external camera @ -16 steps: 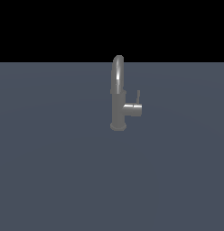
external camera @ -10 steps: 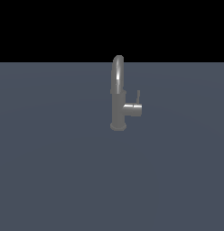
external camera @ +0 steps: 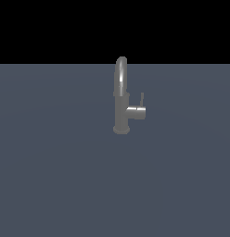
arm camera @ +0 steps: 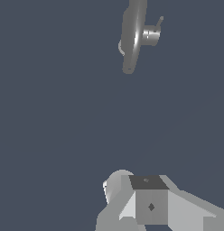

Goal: Turn on the faucet by rotating a designated handle.

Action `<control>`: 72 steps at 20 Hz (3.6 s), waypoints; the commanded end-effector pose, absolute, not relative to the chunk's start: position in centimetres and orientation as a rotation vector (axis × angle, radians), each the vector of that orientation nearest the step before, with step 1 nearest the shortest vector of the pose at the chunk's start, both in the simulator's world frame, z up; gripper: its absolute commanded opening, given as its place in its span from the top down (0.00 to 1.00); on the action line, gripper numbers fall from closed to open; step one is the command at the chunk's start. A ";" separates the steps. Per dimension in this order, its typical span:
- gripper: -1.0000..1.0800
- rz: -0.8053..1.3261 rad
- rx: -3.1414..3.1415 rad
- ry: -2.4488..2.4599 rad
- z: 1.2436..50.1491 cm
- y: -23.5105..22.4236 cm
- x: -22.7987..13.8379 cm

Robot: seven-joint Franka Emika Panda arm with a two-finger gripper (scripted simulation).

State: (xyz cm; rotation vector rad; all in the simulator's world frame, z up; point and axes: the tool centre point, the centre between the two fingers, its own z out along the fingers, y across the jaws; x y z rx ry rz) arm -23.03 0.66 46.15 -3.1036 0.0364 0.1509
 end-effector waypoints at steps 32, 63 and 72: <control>1.00 0.672 -2.454 0.679 40.8 -2.7 -4.4; 1.00 1.060 -1.414 1.176 22.4 -10.5 8.4; 1.00 1.109 -1.175 1.247 17.2 -11.2 9.1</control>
